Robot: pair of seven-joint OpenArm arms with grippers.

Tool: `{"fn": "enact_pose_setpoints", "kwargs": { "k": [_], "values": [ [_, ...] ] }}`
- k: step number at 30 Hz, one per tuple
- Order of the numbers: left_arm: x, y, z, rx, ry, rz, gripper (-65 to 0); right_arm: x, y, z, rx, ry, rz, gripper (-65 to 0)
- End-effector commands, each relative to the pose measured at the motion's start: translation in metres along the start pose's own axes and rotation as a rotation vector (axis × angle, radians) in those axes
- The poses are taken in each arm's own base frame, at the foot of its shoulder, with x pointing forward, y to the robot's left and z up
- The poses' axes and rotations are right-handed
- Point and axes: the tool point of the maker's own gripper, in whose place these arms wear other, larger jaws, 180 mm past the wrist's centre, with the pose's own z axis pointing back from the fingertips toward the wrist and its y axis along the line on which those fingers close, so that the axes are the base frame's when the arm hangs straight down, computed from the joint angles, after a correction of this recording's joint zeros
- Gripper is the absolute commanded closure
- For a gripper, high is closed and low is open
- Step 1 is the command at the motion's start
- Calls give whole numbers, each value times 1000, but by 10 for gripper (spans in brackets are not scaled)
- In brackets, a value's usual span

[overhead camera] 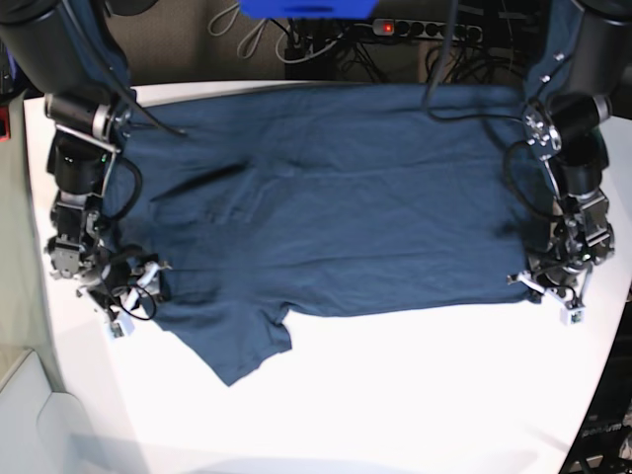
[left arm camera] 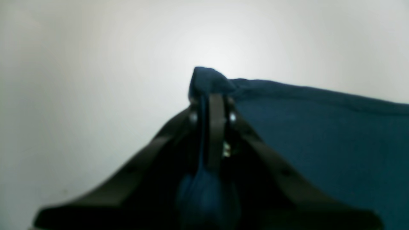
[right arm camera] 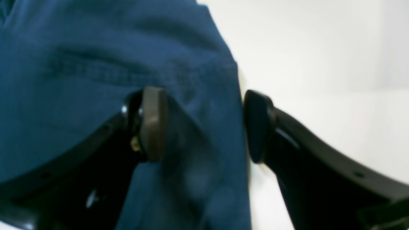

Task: Layout the t-shirt on the table in an organized manner, then fold the t-shirt properly
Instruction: 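Lift the hem with both grippers and fold it toward the collar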

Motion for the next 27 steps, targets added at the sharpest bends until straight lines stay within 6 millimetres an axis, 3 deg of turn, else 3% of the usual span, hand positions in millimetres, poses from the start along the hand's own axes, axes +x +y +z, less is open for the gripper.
{"fn": "enact_pose_setpoints", "kwargs": {
  "k": [1,3,5,9,17,21,27],
  "values": [
    [-8,1,0,3,56,-20,-33,23,-10,3,-19,-59,4,-371],
    [-8,1,1,2,56,-22,-33,16,-8,1,-9,-48,-9,-327],
    [-8,1,1,2,56,-22,-33,15,-7,0,-5,-43,-14,-241],
    [-8,1,1,-2,57,-26,-33,18,-8,0,-7,-48,-11,0],
    [-2,-1,1,-7,49,-27,-32,38,-25,14,-59,-88,34,0],
    [23,3,9,14,8,-59,-32,41,-40,24,-102,-50,61,0],
    [53,-28,25,-60,-4,-149,-32,38,-49,46,-164,-57,129,0]
  ]
}}
